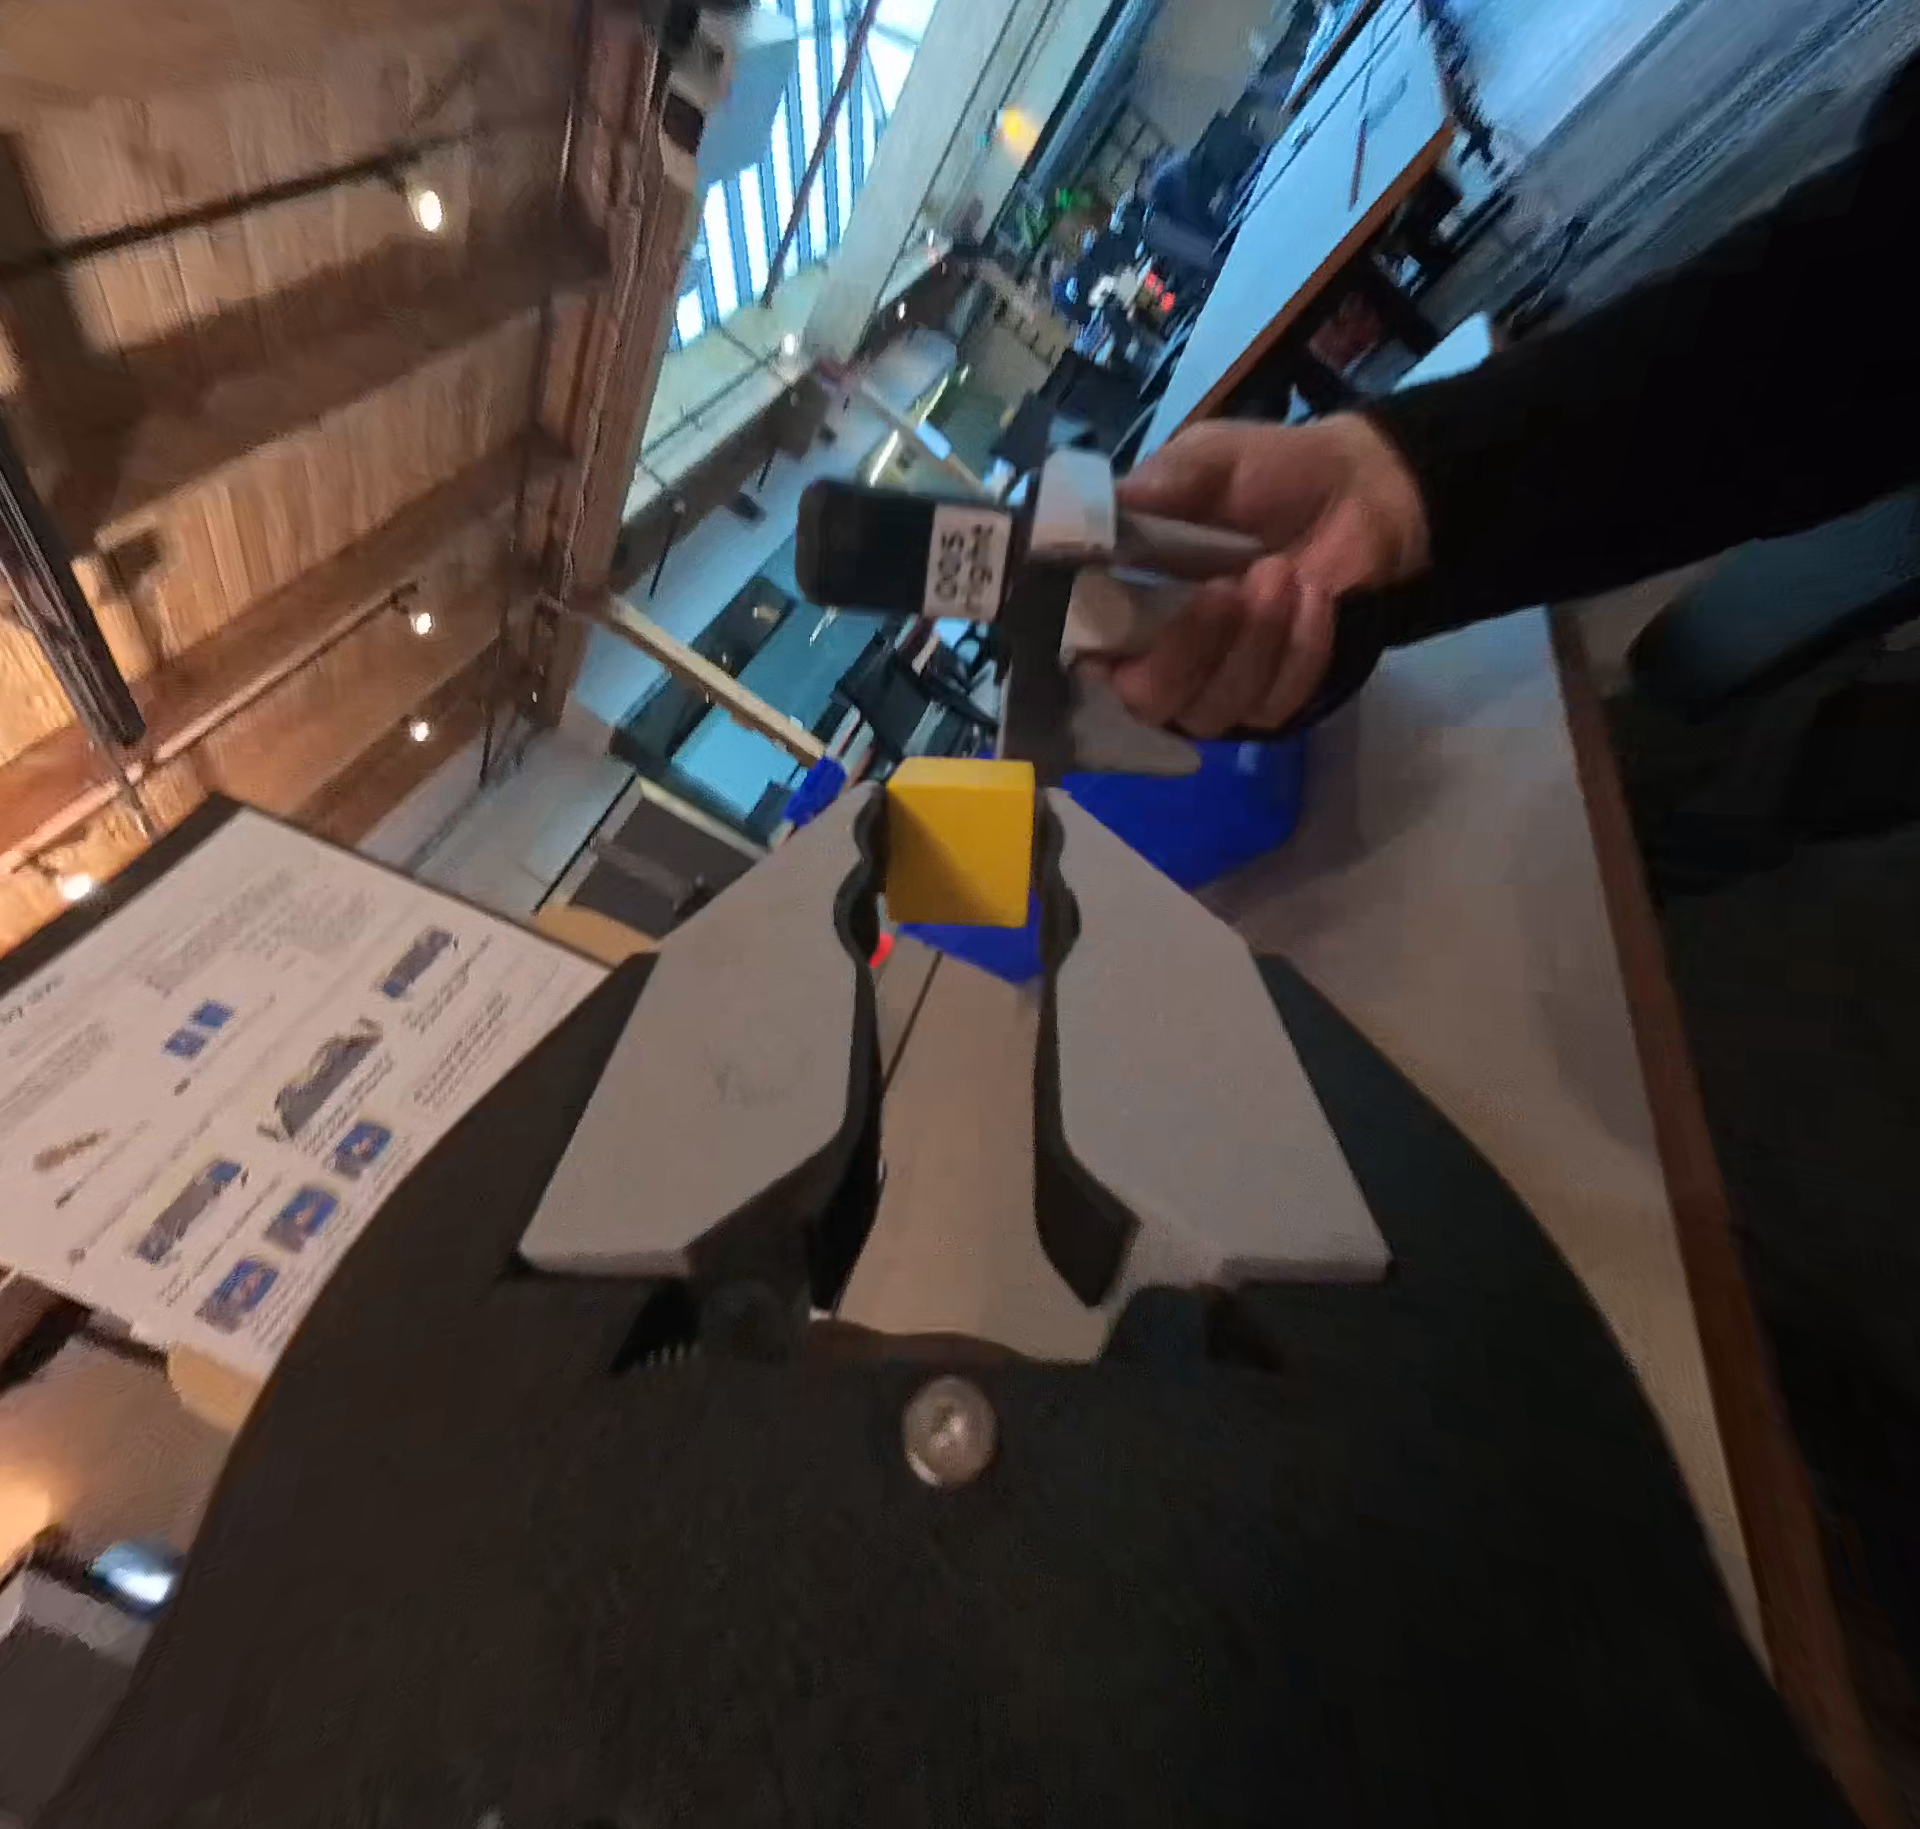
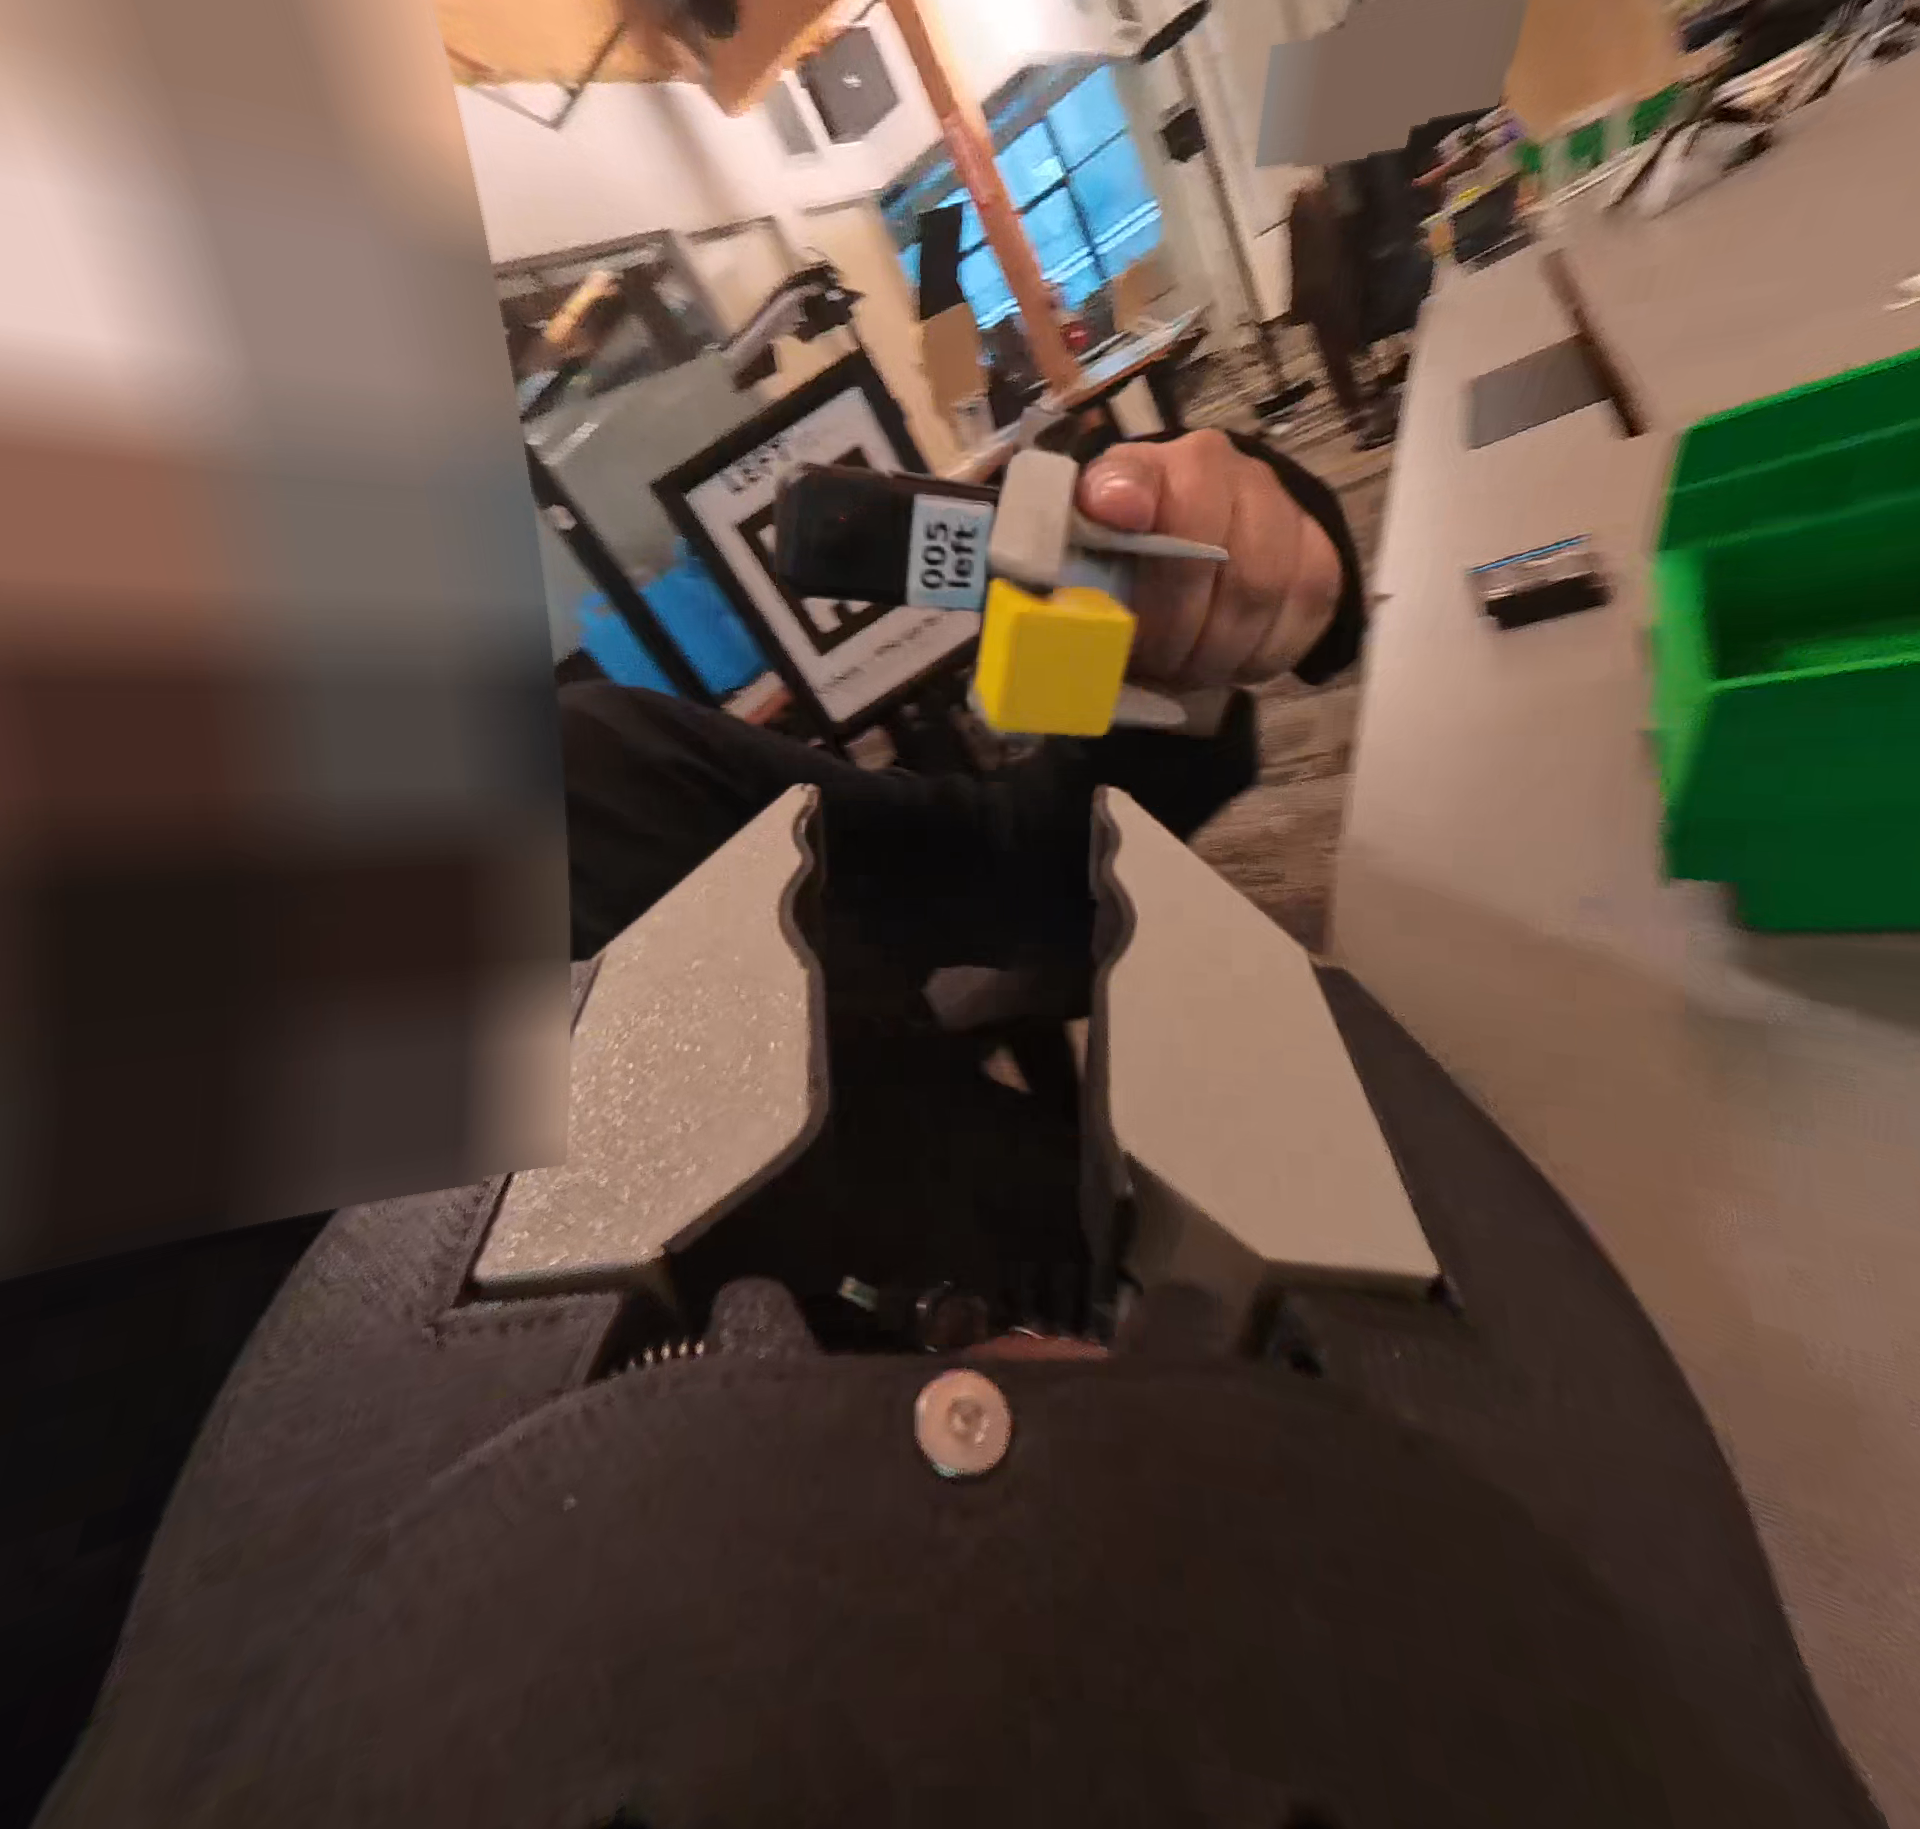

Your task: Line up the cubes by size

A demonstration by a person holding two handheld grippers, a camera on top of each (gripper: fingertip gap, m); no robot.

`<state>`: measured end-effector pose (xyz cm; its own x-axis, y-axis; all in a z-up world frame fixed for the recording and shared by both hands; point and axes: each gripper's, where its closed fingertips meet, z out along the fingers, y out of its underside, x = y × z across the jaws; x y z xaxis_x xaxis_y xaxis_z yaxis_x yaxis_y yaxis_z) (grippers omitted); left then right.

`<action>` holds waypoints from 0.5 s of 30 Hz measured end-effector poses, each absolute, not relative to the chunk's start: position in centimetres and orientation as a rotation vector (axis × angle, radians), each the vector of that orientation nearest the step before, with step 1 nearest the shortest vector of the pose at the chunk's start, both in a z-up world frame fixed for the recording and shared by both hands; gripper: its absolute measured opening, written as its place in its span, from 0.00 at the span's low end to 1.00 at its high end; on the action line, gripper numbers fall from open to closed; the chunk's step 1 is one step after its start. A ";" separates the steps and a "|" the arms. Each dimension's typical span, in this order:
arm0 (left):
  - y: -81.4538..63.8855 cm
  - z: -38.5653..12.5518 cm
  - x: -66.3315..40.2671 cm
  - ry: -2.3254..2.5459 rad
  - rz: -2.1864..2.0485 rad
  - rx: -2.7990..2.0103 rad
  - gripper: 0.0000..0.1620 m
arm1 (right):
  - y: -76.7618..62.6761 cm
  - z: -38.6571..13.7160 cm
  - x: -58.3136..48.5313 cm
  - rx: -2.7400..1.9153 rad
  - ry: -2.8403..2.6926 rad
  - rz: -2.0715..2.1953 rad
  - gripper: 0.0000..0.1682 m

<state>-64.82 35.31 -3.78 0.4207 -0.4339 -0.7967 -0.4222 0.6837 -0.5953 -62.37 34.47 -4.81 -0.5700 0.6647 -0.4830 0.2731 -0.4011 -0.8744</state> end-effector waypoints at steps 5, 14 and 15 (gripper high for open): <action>32.0 -2.5 -62.4 1.202 -0.087 -0.744 0.15 | 31.9 -4.2 -63.1 -1.277 -1.536 2.094 0.26; 32.9 -3.6 -62.1 1.222 0.074 -0.775 0.16 | 31.6 -4.3 -64.3 -1.311 -1.459 2.133 0.17; 33.0 -3.8 -62.1 1.225 0.082 -0.780 0.16 | 31.6 -4.5 -64.5 -1.320 -1.460 2.130 0.16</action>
<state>-62.06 33.04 -3.81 0.3704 -0.3432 -0.8631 -0.4548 0.7432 -0.4907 -64.49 31.64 -4.50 -0.5626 0.6274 -0.5384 0.2762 -0.4711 -0.8377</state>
